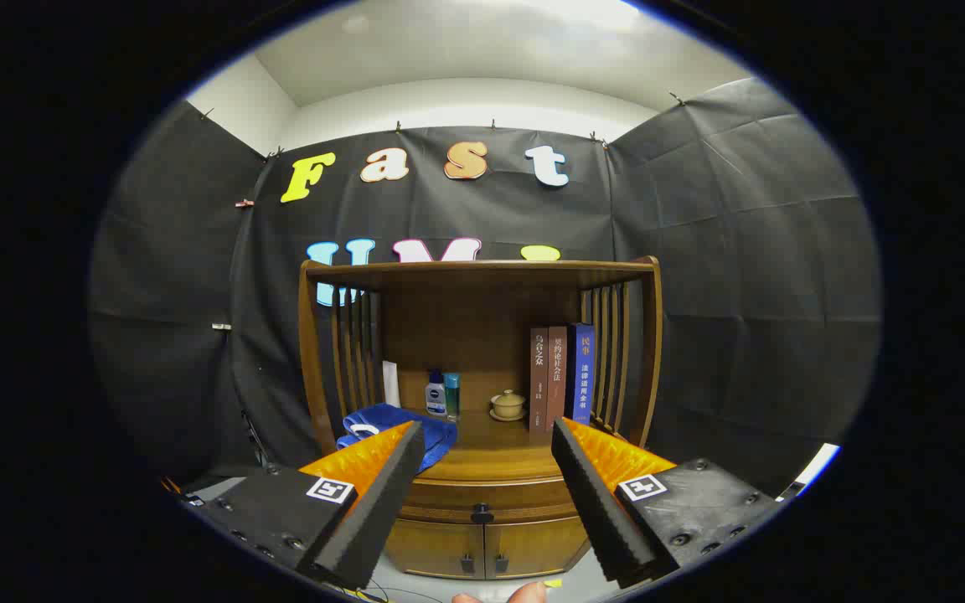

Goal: Pull open the drawer, take out the items inside it, and place them on the countertop above the cabinet.

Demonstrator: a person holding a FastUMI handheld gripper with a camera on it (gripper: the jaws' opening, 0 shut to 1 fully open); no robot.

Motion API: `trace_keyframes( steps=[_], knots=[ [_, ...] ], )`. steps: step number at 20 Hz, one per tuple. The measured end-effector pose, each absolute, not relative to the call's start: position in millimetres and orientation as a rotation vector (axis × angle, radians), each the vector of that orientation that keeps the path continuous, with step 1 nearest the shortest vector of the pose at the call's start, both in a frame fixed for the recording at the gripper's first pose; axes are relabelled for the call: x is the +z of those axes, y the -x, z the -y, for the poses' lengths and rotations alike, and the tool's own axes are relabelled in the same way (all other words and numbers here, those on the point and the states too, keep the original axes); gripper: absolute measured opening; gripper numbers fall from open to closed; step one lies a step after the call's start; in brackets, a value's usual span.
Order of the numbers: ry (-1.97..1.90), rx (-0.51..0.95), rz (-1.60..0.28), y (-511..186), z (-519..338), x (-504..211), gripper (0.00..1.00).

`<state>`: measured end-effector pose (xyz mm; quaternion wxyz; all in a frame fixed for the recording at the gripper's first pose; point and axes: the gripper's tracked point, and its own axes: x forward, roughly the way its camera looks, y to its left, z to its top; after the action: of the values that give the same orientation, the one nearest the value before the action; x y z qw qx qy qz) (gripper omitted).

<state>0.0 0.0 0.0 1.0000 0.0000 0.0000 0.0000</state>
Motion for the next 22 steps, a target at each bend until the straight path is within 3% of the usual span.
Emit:
trace_keyframes(
  steps=[22],
  knots=[
    [-0.030,0.043,0.068,1,-8,11,0.99]
  ],
)
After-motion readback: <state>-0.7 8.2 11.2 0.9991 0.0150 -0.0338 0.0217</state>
